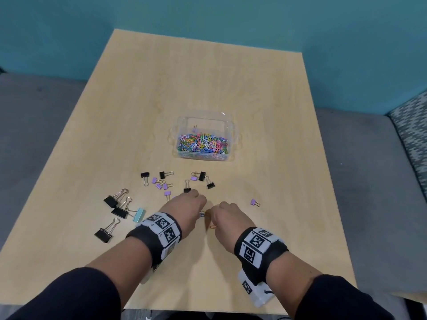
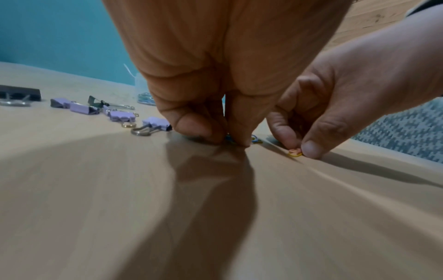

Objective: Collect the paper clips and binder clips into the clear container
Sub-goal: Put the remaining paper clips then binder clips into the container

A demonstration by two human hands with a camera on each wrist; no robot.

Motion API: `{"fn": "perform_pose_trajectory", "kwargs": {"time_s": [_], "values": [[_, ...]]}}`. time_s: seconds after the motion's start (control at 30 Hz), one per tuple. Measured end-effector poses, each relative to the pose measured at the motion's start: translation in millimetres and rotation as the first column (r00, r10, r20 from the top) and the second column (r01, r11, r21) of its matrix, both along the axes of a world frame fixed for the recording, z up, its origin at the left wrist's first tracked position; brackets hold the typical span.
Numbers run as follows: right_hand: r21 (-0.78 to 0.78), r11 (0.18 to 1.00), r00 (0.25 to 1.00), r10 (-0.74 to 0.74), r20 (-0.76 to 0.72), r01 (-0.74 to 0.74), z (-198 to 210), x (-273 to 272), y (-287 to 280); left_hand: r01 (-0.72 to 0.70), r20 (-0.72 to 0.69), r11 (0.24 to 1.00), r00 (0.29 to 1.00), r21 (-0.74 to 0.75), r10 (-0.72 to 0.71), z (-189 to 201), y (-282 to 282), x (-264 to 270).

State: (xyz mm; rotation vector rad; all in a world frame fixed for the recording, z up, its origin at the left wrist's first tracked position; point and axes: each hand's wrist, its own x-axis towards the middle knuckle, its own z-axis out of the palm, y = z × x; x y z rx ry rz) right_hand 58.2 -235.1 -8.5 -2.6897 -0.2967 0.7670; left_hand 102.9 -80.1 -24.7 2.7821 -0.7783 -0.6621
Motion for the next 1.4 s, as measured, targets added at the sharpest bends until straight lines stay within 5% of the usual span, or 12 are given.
{"fn": "perform_pose_trajectory", "kwargs": {"time_s": [0.3, 0.73, 0.8, 0.9, 1.0, 1.1, 1.2, 1.3, 1.33, 1.4], "values": [[0.001, 1.000, 1.000, 0.025, 0.001, -0.025, 2.5, -4.6, 3.9, 0.021, 0.033, 1.000, 0.999, 0.002, -0.021, -3.6, 8.3, -23.3], [0.059, 0.993, 0.994, -0.105, -0.027, 0.106, -1.2, -9.0, 3.4, -0.278, -0.085, 0.957, 0.959, -0.084, 0.271, 3.9, 4.4, -41.5], [0.193, 0.917, 0.937, -0.340, -0.081, 0.349, -1.5, -5.6, -4.5, -0.268, -0.069, 0.961, 0.962, -0.070, 0.264, 3.9, 3.9, -44.1], [0.350, 0.676, 0.760, -0.606, -0.235, 0.648, -6.2, -0.4, -20.9, -0.265, -0.072, 0.962, 0.963, -0.059, 0.261, 3.2, 5.8, -47.3], [0.413, 0.511, 0.654, -0.643, -0.398, 0.754, -11.2, -2.1, -31.9, -0.242, -0.055, 0.967, 0.970, -0.075, 0.238, 1.0, 8.3, -49.8], [0.441, 0.448, 0.625, -0.617, -0.478, 0.778, -15.6, -5.2, -33.0, -0.193, -0.009, 0.978, 0.981, -0.077, 0.192, -0.7, 9.3, -52.0], [0.418, 0.541, 0.682, -0.611, -0.402, 0.730, -16.0, -4.6, -26.9, -0.190, 0.002, 0.976, 0.981, -0.101, 0.192, -3.6, 9.2, -52.7], [0.305, 0.870, 0.921, -0.356, -0.157, 0.388, -9.7, 2.4, -19.0, -0.357, -0.103, 0.911, 0.934, -0.205, 0.342, -0.4, 7.5, -51.2], [0.219, 0.948, 0.973, -0.215, -0.085, 0.229, -8.6, 5.6, -17.5, -0.478, -0.192, 0.840, 0.877, -0.257, 0.440, 3.3, 6.4, -48.4], [0.091, 0.996, 1.000, -0.023, -0.018, 0.024, -7.7, 11.0, -15.1, -0.763, -0.500, 0.557, 0.641, -0.329, 0.582, 10.7, 4.9, -39.8]]}}
